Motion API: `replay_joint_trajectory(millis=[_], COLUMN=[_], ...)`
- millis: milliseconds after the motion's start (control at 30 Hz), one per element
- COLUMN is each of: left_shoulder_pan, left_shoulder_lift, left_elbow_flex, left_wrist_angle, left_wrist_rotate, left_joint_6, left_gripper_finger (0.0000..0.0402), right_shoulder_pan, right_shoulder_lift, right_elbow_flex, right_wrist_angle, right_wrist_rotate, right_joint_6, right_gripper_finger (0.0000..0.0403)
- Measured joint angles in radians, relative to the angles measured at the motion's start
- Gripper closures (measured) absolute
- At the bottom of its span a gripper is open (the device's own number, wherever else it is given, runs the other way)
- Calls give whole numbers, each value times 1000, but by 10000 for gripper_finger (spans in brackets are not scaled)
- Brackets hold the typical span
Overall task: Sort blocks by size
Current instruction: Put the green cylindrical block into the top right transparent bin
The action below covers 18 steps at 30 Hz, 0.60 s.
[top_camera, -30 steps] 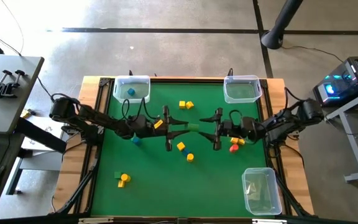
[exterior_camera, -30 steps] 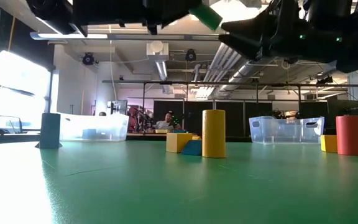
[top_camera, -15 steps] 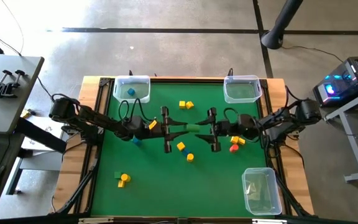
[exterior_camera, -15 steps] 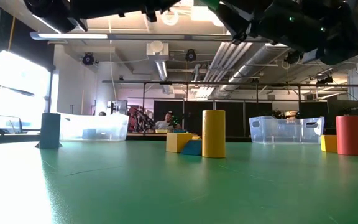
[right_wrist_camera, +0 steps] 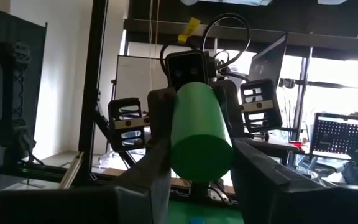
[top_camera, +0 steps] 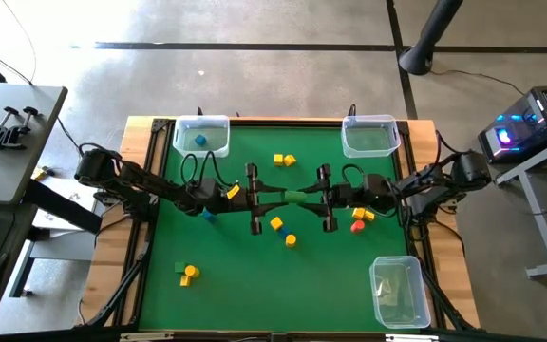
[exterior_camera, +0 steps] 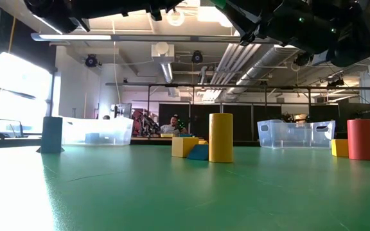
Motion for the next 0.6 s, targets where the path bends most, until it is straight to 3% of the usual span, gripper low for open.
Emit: replay_joint_trajectory(millis=[167, 267, 467, 600], left_shoulder_pan=[-1, -14, -53, -67], left_shoulder_lift=[-4, -3, -1, 1], left_elbow_flex=[0, 1, 0, -2], left_wrist_angle=[-50, -137, -341, -476], left_wrist_rotate=[-44, -124, -342, -381], left_joint_6=[11, 43, 17, -46], left_gripper_finger=[271, 238, 201, 198], right_shoulder_pan=[0, 2, 22, 33], right_shoulder_lift=[-8, -57, -277, -467], right_elbow_flex=[-2, -3, -1, 57], right_wrist_angle=[-26, -115, -459, -834], right_wrist_rotate=[31, 87, 318, 506], right_joint_6=[60, 77, 74, 130], right_gripper_finger=[271, 271, 271, 271])
